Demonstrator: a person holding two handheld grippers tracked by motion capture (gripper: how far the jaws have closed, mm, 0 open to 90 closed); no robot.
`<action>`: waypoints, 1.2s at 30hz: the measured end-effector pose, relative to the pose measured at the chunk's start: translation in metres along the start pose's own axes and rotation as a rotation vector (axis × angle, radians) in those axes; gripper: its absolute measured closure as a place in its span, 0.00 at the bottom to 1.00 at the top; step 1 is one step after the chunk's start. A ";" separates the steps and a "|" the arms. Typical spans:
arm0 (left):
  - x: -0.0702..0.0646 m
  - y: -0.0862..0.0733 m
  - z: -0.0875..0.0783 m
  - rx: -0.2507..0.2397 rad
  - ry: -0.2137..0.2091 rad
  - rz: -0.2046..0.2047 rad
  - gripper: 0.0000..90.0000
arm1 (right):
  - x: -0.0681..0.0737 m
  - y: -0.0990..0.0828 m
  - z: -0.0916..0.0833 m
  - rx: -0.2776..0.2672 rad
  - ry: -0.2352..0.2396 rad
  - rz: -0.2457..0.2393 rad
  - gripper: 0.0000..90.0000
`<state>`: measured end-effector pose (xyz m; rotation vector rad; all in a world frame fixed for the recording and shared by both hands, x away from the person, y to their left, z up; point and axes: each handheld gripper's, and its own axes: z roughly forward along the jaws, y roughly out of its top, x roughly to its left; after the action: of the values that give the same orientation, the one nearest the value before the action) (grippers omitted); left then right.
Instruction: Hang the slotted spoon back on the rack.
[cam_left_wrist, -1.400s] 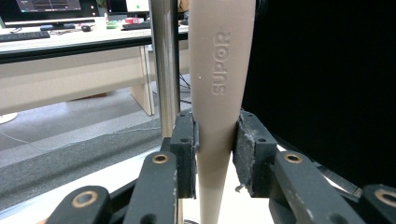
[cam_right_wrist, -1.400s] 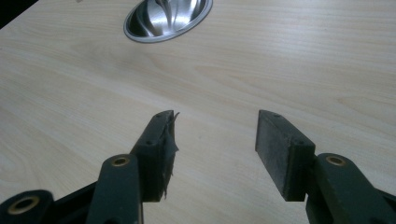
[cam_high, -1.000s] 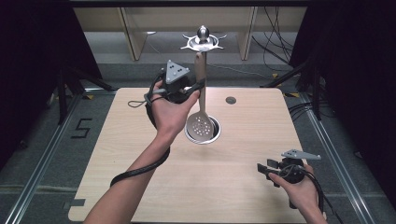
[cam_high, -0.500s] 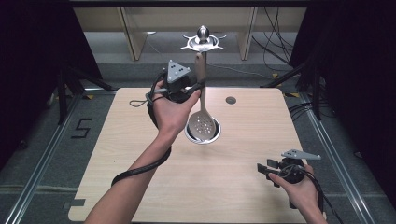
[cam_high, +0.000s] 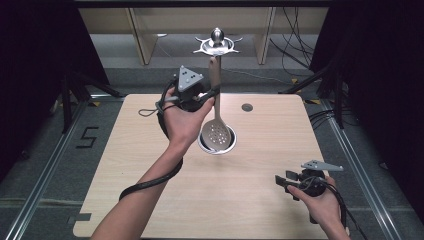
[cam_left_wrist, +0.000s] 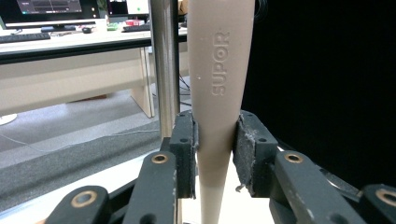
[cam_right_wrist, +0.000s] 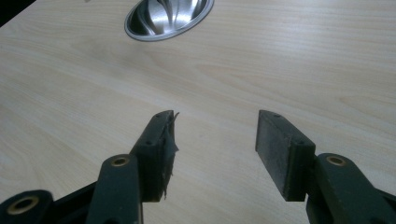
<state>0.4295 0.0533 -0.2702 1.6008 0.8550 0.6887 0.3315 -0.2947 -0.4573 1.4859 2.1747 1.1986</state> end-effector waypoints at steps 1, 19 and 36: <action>0.000 -0.001 -0.001 -0.003 0.000 0.004 0.77 | 0.000 0.000 0.000 0.001 0.000 0.000 0.53; -0.001 -0.004 -0.015 -0.022 -0.005 -0.001 0.65 | 0.000 0.000 0.001 0.001 0.003 0.000 0.53; 0.028 -0.060 -0.075 -0.020 -0.079 0.082 0.41 | 0.000 0.000 0.000 0.001 -0.006 0.001 0.53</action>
<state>0.3746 0.1240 -0.3150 1.6412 0.7268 0.6851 0.3311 -0.2948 -0.4572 1.4895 2.1706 1.1919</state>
